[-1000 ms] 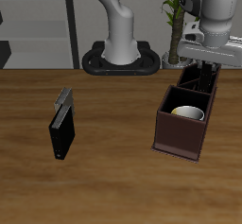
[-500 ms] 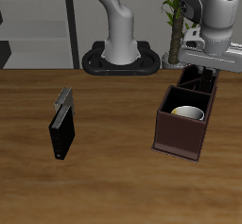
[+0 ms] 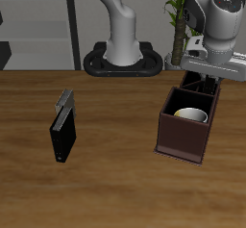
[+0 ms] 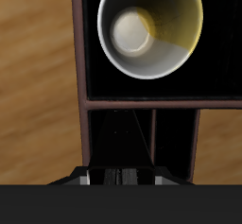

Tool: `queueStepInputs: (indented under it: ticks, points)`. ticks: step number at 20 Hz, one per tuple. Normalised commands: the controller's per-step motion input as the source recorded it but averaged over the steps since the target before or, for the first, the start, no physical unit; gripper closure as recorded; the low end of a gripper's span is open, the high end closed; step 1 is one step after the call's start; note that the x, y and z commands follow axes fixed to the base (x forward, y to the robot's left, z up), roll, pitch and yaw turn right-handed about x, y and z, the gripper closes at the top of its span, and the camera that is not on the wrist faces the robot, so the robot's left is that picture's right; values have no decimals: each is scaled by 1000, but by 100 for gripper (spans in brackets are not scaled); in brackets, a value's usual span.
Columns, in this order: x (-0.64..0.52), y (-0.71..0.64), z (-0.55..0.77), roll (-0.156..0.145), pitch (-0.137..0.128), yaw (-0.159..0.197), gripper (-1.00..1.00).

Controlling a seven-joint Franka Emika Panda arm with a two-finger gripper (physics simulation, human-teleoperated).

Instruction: Place the white-yellow mug into the left desk caddy's right compartment and place the left black book into the left desk caddy's back compartment and place the right black book into the left desk caddy's front compartment

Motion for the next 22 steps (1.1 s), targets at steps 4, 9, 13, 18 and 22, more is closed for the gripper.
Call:
queueStepInputs:
  ticks: [4,9,13,18,22]
  points:
    - [-24,-27,59,-1,-30,9,-100]
    - [-38,-19,83,8,-8,12,-100]
    - [-128,-153,151,-5,-14,45,-100]
    - [10,-371,432,-58,-68,66,-100]
    - [116,-567,305,-82,-27,87,-100]
